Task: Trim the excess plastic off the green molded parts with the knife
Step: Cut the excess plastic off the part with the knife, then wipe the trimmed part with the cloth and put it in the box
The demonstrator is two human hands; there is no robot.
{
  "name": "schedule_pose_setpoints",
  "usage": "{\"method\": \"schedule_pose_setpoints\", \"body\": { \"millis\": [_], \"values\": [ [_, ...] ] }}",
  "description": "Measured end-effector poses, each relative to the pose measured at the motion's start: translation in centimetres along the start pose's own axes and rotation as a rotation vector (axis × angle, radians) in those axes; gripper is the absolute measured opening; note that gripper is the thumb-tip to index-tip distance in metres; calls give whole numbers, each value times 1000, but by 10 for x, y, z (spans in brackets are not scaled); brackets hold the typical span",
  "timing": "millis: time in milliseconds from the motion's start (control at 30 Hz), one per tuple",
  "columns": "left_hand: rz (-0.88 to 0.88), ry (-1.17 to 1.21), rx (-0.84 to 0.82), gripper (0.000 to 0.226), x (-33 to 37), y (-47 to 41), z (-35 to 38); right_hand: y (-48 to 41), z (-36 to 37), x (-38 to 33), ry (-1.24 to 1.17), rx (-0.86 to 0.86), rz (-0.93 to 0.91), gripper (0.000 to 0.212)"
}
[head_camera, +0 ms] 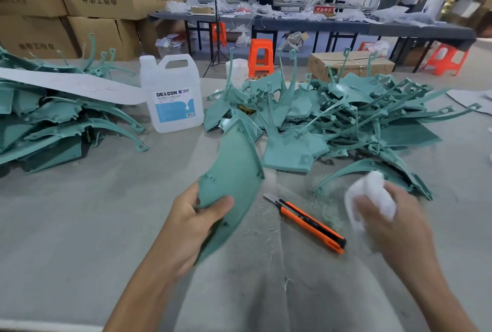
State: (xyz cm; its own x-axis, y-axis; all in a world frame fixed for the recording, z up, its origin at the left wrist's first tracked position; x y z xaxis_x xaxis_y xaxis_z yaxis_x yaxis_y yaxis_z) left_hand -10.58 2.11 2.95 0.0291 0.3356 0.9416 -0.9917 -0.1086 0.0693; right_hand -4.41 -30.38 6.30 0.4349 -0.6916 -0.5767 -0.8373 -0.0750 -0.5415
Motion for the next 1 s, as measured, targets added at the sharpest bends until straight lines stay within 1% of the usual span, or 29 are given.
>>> {"method": "schedule_pose_setpoints", "body": {
  "millis": [67, 100, 167, 200, 233, 333, 367, 433, 467, 500, 567, 600, 633, 667, 700, 733, 800, 833, 867, 900, 933, 1000],
  "values": [
    [-6, 106, -99, 42, 6, 7, 24, -12, 19, -60, -173, 3, -159, 34],
    [-10, 133, -146, 41, 7, 11, 37, -14, 33, -80, -280, -8, -165, 39],
    [-13, 102, -259, 44, 7, 18, 65, -15, 63, -97, -490, -20, -49, 33],
    [8, 64, -298, 46, 7, 22, 75, -15, 73, -105, -526, -10, 9, 31],
    [36, 41, -303, 46, 11, 25, 79, -15, 75, -115, -516, 18, 4, 32],
    [108, 29, -217, 39, 30, 29, 62, -19, 60, -152, -462, 110, -132, 36],
    [131, -34, -204, 36, 36, 32, 60, -18, 54, -162, -443, 127, -186, 36],
    [163, -219, -142, 26, 34, 31, 57, -13, 50, -185, -460, 124, -296, 28],
    [164, -247, -102, 21, 31, 30, 56, -9, 54, -196, -508, 79, -344, 19],
    [147, -214, -74, 21, 31, 30, 56, -4, 57, -208, -533, 26, -413, 12],
    [129, -167, -115, 25, 32, 30, 58, -3, 59, -221, -446, -15, -558, 34],
    [136, -177, -154, 24, 35, 31, 60, -12, 58, -213, -369, -8, -559, 39],
    [145, -198, -202, 21, 40, 32, 62, -25, 58, -198, -324, -3, -475, 42],
    [150, -229, -221, 20, 41, 32, 62, -35, 58, -183, -318, -2, -366, 44],
    [157, -244, -218, 22, 44, 30, 64, -38, 60, -172, -324, 7, -300, 46],
    [172, -239, -198, 25, 47, 27, 62, -33, 61, -175, -343, 9, -317, 45],
    [171, -194, -165, 34, 50, 22, 59, -7, 72, -200, -372, -62, -488, 38],
    [147, -179, -169, 35, 49, 21, 58, 6, 78, -208, -415, -117, -548, 43],
    [134, -181, -187, 31, 49, 20, 58, 10, 81, -206, -448, -162, -571, 52],
    [128, -203, -211, 25, 46, 21, 57, 0, 79, -199, -442, -159, -548, 55],
    [126, -231, -222, 20, 43, 23, 55, -15, 76, -186, -393, -113, -482, 53],
    [127, -296, -194, 16, 41, 25, 51, -44, 65, -149, -245, 3, -242, 40]
  ]
}}
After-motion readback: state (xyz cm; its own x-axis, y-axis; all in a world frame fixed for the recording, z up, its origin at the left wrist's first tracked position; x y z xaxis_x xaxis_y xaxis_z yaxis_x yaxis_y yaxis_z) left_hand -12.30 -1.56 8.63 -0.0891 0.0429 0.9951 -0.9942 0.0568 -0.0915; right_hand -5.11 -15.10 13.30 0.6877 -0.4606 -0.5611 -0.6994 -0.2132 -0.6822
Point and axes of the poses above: each hand's wrist, its own y-axis away from the middle knuckle, its own z-axis out of the palm, x = y × z, the point moved 10 cm from there along -y, towards the middle knuckle, and after that the axes turned 9 degrees about -z, right-handed, at the moved point
